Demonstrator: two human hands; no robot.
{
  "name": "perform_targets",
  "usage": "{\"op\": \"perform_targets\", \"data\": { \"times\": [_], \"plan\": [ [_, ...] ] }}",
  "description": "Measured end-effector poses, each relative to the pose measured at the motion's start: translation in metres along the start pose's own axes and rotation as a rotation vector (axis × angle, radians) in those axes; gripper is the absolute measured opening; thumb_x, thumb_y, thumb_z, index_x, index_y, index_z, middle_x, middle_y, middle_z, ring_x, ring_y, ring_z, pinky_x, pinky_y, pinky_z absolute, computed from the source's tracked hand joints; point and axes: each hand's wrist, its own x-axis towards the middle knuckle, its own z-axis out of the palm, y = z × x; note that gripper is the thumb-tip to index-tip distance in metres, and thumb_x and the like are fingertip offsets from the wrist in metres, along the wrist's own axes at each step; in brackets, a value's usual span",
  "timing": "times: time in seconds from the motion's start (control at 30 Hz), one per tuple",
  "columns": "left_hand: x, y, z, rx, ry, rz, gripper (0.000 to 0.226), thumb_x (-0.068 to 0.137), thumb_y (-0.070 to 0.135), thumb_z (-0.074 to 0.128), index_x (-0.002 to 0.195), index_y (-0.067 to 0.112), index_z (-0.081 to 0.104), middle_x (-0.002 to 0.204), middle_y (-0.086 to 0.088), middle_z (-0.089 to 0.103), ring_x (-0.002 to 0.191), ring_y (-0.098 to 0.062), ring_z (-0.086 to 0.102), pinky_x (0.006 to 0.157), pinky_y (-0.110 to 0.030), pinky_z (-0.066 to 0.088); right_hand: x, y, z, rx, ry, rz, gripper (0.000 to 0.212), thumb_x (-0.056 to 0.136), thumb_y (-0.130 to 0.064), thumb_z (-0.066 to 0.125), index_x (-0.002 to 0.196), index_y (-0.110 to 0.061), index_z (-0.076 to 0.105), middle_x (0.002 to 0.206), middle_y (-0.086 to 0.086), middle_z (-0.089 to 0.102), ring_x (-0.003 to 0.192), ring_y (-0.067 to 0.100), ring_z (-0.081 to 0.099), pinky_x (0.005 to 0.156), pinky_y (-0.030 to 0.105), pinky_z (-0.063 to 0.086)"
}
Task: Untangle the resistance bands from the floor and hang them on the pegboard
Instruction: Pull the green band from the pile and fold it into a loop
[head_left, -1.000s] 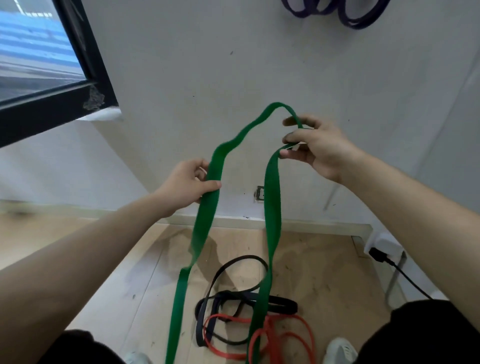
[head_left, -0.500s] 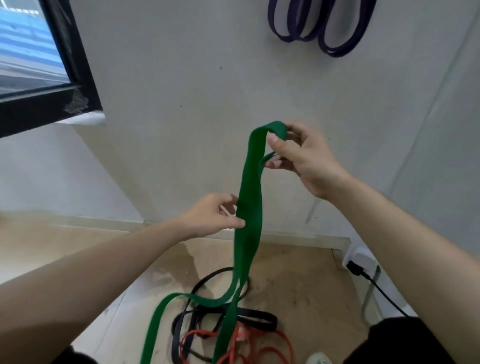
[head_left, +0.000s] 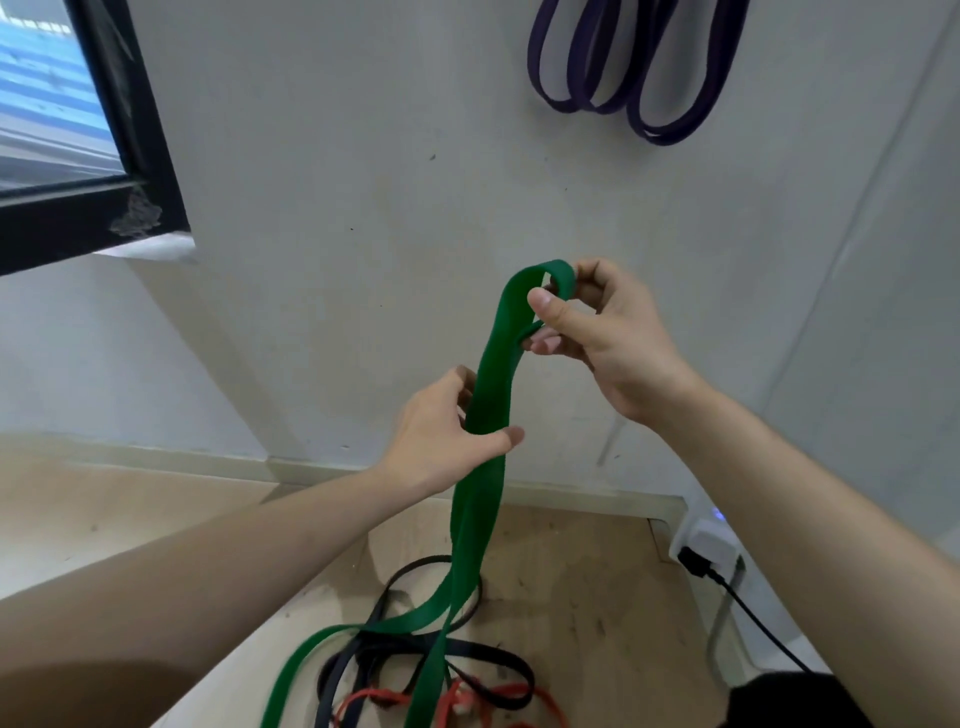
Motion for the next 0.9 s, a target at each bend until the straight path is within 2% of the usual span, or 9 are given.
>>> {"op": "perform_targets", "data": {
  "times": [0.1,0.23,0.33,0.47,0.57,0.67,0.73,0.83,0.9],
  "plan": [
    [0.001,0.001,-0.002,-0.027,0.012,0.017,0.031,0.076,0.038,0.075,0.101,0.03,0.059,0.092,0.013,0.065,0.065,-0.005,0.065,0.053,-0.016,0.05,0.002,0.001,-0.002,0.043,0.013,0.008,0.023,0.091,-0.009,0.07,0.107,-0.004,0.054,0.108,0.019,0.065,0.063,0.021,0.069,0.073,0.039,0.063],
    [0.005,-0.001,-0.017,-0.121,-0.182,-0.034,0.033,0.085,0.021,0.067,0.118,0.025,0.066,0.108,0.012,0.07,0.076,-0.015,0.07,0.064,-0.029,0.061,0.004,0.007,-0.01,0.153,0.003,0.074,0.022,0.093,-0.008,0.067,0.111,-0.003,0.054,0.102,0.019,0.067,0.07,0.027,0.07,0.067,0.03,0.059],
    [0.006,-0.004,-0.034,-0.189,-0.299,-0.1,0.022,0.083,0.026,0.072,0.104,0.024,0.072,0.097,0.001,0.077,0.085,-0.014,0.07,0.064,-0.021,0.054,0.006,0.016,-0.022,0.195,-0.055,0.152,0.02,0.092,-0.008,0.067,0.108,-0.005,0.058,0.085,0.012,0.071,0.073,0.03,0.07,0.067,0.029,0.059],
    [0.006,-0.008,-0.055,-0.187,-0.292,-0.104,0.017,0.082,0.011,0.081,0.096,0.016,0.074,0.069,0.008,0.068,0.067,-0.005,0.064,0.063,-0.02,0.053,0.007,0.037,-0.045,0.185,-0.22,0.322,0.037,0.081,-0.011,0.071,0.115,-0.004,0.059,0.107,0.014,0.074,0.085,0.03,0.074,0.074,0.03,0.061],
    [0.005,-0.01,-0.069,-0.134,-0.26,-0.076,0.021,0.078,0.012,0.085,0.096,0.02,0.077,0.066,0.016,0.069,0.061,0.002,0.058,0.061,-0.012,0.048,0.004,0.057,-0.062,-0.045,-0.362,0.461,0.045,0.08,-0.011,0.075,0.122,-0.006,0.06,0.118,0.015,0.072,0.101,0.031,0.073,0.083,0.033,0.06],
    [0.002,-0.012,-0.08,-0.059,-0.242,-0.036,0.022,0.077,0.018,0.086,0.097,0.022,0.079,0.066,0.016,0.068,0.06,0.001,0.054,0.061,-0.012,0.046,-0.004,0.071,-0.07,-0.471,-0.515,0.527,0.058,0.081,-0.016,0.081,0.133,-0.017,0.056,0.123,0.007,0.068,0.103,0.021,0.072,0.085,0.032,0.059],
    [-0.001,-0.013,-0.083,0.022,-0.25,-0.007,0.02,0.077,0.02,0.086,0.096,0.021,0.08,0.065,0.011,0.067,0.06,-0.005,0.052,0.062,-0.02,0.044,-0.006,0.07,-0.066,-0.681,-0.54,0.463,0.065,0.08,-0.022,0.084,0.137,-0.026,0.052,0.128,0.001,0.063,0.104,0.016,0.069,0.083,0.027,0.057],
    [-0.004,-0.012,-0.082,0.099,-0.27,0.01,0.02,0.077,0.021,0.086,0.096,0.022,0.081,0.076,-0.005,0.073,0.065,-0.012,0.054,0.066,-0.028,0.045,-0.007,0.055,-0.046,-0.699,-0.503,0.29,0.076,0.077,-0.033,0.086,0.143,-0.031,0.047,0.132,-0.008,0.058,0.118,0.011,0.059,0.093,0.026,0.051],
    [-0.006,-0.01,-0.08,0.131,-0.288,0.038,0.018,0.076,0.022,0.086,0.093,0.023,0.081,0.074,-0.003,0.072,0.064,-0.01,0.054,0.064,-0.027,0.044,-0.011,0.047,-0.024,-0.724,-0.528,0.184,0.083,0.076,-0.041,0.085,0.147,-0.032,0.044,0.137,-0.013,0.056,0.123,0.006,0.053,0.098,0.024,0.044]
  ]
}}
